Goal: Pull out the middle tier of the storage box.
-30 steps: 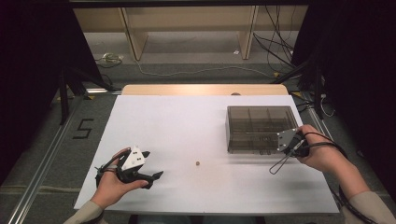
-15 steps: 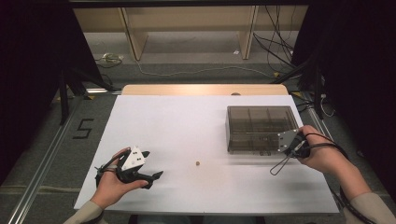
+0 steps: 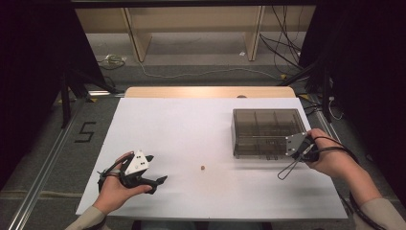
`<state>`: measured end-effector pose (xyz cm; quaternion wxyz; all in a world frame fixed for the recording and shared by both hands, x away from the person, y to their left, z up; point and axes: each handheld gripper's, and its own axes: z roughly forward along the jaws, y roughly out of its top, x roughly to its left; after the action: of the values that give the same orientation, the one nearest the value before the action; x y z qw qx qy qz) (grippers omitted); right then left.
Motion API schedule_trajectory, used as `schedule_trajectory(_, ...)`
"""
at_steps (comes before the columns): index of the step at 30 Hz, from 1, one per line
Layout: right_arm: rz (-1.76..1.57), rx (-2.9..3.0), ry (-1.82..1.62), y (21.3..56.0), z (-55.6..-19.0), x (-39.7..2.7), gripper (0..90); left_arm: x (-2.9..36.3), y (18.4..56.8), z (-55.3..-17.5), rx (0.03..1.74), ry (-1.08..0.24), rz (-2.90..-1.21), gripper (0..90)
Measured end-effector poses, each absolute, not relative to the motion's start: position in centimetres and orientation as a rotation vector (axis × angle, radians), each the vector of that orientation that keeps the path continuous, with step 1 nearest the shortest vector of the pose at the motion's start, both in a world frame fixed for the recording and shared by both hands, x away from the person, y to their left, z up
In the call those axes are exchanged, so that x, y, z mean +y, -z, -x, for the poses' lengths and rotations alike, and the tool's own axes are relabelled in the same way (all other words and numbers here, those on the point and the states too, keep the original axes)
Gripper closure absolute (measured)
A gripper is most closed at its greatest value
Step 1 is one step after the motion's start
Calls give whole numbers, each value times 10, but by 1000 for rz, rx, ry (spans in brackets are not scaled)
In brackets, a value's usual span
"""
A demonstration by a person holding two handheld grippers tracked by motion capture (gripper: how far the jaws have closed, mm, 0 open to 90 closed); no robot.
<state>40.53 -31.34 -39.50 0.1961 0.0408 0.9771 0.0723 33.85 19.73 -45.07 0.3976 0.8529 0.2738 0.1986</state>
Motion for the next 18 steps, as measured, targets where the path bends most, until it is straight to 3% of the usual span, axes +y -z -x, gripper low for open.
schedule_trajectory(18,-121,2766,-166,397,-414,-320,857,197,451,-339,688,-503,-2161,162)
